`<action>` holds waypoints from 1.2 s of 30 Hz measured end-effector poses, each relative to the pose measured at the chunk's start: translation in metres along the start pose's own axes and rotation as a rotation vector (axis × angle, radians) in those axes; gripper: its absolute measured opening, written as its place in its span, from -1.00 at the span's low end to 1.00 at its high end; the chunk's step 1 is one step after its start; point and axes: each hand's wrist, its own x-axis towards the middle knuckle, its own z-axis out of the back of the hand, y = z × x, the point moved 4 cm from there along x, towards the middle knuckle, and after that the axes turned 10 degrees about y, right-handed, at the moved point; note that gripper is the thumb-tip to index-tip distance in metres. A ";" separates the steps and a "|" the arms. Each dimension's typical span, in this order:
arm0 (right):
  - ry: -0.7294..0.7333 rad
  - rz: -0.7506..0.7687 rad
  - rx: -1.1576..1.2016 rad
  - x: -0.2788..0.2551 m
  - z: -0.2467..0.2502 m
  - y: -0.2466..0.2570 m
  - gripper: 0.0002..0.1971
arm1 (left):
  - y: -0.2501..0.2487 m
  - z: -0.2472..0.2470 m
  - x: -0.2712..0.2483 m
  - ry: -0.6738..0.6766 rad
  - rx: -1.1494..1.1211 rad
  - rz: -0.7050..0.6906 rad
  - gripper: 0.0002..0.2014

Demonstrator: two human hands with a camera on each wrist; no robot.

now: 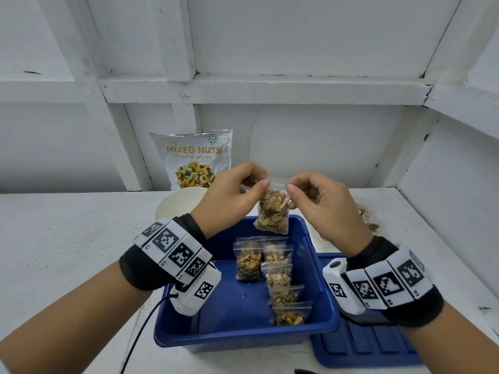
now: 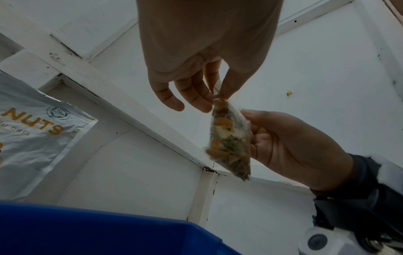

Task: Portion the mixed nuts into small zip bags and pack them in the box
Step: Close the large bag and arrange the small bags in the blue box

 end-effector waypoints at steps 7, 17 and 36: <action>-0.023 0.037 -0.048 -0.003 0.002 0.002 -0.77 | -0.009 0.001 0.000 0.014 0.061 -0.072 -0.92; -0.006 0.000 -0.002 -0.006 0.001 0.005 -0.79 | -0.017 -0.003 -0.002 0.010 0.139 -0.100 -0.94; 0.096 -0.004 -0.062 -0.016 -0.002 0.002 -0.91 | -0.018 -0.011 -0.004 0.237 0.169 -0.094 -0.79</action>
